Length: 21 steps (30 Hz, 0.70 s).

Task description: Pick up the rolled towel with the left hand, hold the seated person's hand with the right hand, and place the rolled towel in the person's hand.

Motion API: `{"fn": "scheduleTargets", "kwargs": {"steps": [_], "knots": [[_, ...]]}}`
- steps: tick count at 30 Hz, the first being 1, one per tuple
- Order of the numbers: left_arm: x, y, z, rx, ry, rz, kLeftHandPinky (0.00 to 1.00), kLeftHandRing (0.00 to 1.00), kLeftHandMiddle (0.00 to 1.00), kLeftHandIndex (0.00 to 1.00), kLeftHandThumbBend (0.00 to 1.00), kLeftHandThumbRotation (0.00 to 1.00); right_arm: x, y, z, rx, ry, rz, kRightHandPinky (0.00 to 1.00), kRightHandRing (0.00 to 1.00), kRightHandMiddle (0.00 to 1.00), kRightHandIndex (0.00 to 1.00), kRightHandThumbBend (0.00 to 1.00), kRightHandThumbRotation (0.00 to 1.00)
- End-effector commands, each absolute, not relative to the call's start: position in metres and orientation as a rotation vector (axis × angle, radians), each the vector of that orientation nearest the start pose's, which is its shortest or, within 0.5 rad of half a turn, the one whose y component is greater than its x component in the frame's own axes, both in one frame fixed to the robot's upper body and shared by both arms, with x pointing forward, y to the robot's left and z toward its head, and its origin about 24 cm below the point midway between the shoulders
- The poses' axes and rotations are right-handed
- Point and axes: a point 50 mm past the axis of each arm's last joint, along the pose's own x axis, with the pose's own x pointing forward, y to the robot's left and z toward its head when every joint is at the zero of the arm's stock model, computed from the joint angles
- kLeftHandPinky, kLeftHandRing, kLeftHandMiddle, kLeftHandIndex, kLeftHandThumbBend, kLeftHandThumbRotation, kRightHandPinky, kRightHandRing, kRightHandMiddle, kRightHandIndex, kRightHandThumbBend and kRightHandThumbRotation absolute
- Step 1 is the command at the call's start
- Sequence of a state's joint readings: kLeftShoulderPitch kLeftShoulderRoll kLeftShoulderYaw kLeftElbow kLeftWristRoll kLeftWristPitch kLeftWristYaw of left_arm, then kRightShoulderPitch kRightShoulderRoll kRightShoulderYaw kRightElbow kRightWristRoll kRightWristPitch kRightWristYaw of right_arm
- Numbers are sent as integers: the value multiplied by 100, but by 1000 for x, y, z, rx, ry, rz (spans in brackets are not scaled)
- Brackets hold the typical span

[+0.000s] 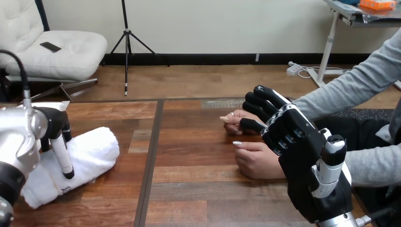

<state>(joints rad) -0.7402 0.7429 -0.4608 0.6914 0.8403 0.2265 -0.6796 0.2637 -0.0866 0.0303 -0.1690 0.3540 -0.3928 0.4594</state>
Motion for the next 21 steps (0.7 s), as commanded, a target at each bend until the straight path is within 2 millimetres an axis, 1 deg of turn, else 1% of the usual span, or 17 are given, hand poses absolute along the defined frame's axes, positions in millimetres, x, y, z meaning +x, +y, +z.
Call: {"fn": "scheduleTargets", "kwargs": {"steps": [1, 8, 13, 17, 21], "knots": [[356, 277, 116, 1638, 779, -382, 67, 79, 85, 82, 100, 29, 203, -158, 89, 167, -487, 376, 80, 88, 87, 85, 100, 100], [355, 276, 118, 1595, 760, -406, 69, 80, 85, 81, 100, 38, 204, -158, 89, 165, -491, 375, 80, 88, 87, 85, 100, 100], [354, 275, 119, 1583, 756, -410, 72, 83, 87, 83, 100, 44, 205, -158, 89, 164, -492, 375, 80, 88, 87, 85, 100, 100], [354, 275, 118, 1568, 766, -411, 74, 85, 89, 85, 100, 46, 205, -158, 89, 167, -495, 376, 80, 88, 87, 85, 100, 100], [354, 276, 118, 1558, 772, -434, 77, 85, 89, 85, 100, 49, 205, -158, 89, 166, -494, 374, 80, 88, 87, 85, 100, 100]]}}
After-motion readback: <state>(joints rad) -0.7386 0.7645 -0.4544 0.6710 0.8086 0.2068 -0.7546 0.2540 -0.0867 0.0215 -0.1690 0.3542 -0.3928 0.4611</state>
